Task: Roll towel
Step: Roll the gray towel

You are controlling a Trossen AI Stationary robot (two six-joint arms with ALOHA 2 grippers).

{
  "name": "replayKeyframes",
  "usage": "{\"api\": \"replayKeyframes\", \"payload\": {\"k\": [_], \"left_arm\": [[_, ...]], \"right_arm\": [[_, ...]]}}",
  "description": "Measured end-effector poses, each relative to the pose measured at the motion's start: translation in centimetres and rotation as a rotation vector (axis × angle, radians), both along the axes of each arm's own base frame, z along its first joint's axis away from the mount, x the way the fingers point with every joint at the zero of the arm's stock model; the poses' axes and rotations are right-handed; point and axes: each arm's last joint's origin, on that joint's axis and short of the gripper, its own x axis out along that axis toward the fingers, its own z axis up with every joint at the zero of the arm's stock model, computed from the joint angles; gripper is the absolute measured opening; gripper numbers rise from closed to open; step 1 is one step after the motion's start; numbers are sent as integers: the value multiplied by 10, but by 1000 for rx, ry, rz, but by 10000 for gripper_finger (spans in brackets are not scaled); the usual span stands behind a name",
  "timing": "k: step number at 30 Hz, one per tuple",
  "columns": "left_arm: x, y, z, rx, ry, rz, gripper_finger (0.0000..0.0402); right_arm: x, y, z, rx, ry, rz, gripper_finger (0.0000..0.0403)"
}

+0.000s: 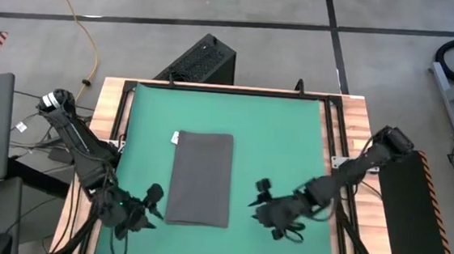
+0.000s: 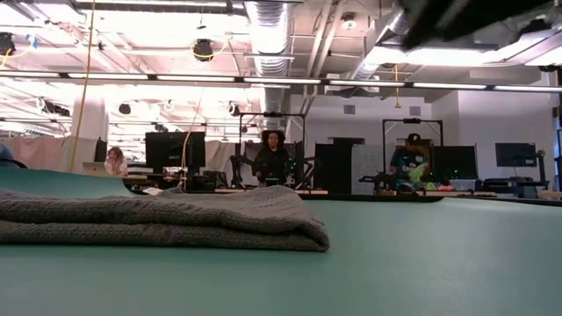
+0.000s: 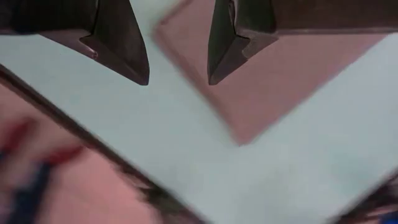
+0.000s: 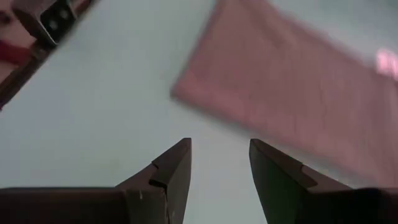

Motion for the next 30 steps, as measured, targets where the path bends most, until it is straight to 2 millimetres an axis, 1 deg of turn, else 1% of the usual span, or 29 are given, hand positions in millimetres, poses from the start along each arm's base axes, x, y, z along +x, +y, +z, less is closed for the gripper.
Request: {"api": "replayKeyframes", "payload": {"k": [3, 5, 8, 12, 15, 17, 20, 22, 24, 27, 28, 30], "left_arm": [[7, -2, -10, 31, 70, -134, 154], [10, -4, -17, 70, 89, -165, 154], [16, -7, -27, 141, 91, -182, 154], [23, -13, -42, 224, 96, -171, 154], [26, -17, -56, 256, 144, -166, 154], [28, -18, -62, 257, 165, -155, 154], [28, -18, -63, 247, 174, -136, 154], [26, -16, -60, 236, 161, -108, 153], [24, -12, -49, 201, 121, -59, 153], [16, -3, -32, 130, 85, 1, 153], [11, -1, -31, 100, 81, 4, 153], [2, 3, -38, 69, 96, -20, 153]], "right_arm": [[21, -13, -11, -52, -17, 155, 185], [35, -19, -22, -69, -9, 222, 185], [50, -24, -32, -105, -32, 298, 185], [67, -20, -44, -182, -72, 389, 185], [79, -14, -48, -167, -78, 437, 186], [88, -8, -50, -164, -81, 445, 189], [100, -1, -59, -170, -52, 450, 195], [107, 2, -62, -188, -18, 444, 201], [114, 5, -62, -210, 23, 415, 208], [120, 5, -58, -194, 83, 385, 217], [121, 6, -55, -177, 76, 385, 219], [121, 6, -54, -174, 79, 393, 221]]}}
